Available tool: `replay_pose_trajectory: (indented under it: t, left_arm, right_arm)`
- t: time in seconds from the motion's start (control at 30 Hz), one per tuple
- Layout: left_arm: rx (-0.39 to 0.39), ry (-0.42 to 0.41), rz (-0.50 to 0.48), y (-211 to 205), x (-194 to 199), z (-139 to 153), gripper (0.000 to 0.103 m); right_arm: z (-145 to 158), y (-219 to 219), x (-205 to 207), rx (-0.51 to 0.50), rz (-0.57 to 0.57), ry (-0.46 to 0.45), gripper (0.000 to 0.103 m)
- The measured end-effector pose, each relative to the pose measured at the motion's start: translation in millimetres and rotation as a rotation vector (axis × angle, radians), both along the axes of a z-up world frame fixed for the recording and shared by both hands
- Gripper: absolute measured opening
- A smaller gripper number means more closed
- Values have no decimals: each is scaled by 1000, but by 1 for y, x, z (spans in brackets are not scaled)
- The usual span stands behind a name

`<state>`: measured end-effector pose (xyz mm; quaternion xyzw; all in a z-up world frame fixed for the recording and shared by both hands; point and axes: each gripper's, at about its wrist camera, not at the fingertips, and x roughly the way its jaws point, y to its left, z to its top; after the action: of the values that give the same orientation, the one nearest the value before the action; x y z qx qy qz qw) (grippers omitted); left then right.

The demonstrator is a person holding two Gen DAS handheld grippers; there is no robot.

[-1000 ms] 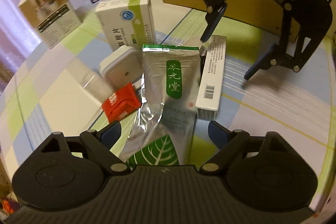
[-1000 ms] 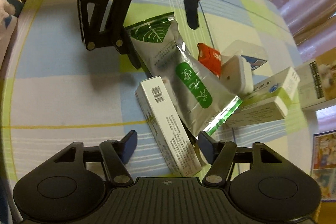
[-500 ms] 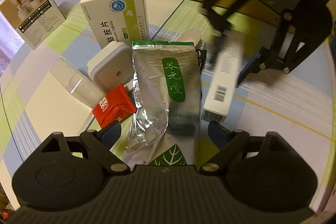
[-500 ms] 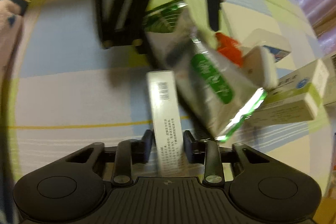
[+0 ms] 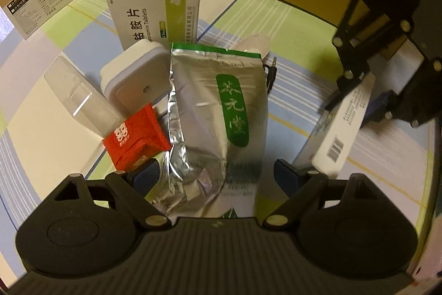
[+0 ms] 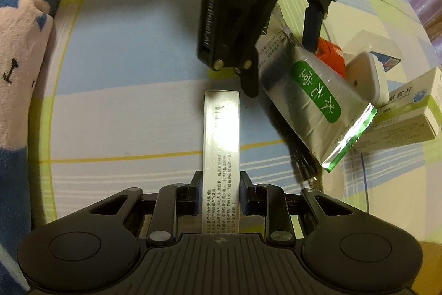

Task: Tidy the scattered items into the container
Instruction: 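Grasp the silver tea bag with left tool while right tool grasps white box, then lift the tea bag and white box with both tools toward the cardboard box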

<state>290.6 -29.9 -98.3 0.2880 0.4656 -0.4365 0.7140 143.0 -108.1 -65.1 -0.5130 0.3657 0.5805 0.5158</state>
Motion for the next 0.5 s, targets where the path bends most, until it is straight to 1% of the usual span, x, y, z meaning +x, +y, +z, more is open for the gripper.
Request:
replay_pose_trajectory:
  t: [0.13, 0.2, 0.27, 0.37, 0.5]
  left_arm:
    - [49, -17, -1, -8, 1, -1, 75]
    - [61, -21, 5, -9, 0, 0, 71]
    - [74, -27, 13, -11, -5, 2, 60]
    - [94, -29, 28, -11, -18, 5, 56]
    - [95, -21, 56, -9, -40, 8, 51]
  right_arm:
    - [1, -2, -1, -8, -34, 17, 23]
    - [1, -2, -3, -11, -66, 18, 23]
    - [1, -1, -4, -17, -115, 19, 23]
    - [3, 0, -8, -20, -182, 33, 23]
    - [8, -2, -16, -20, -275, 55, 23]
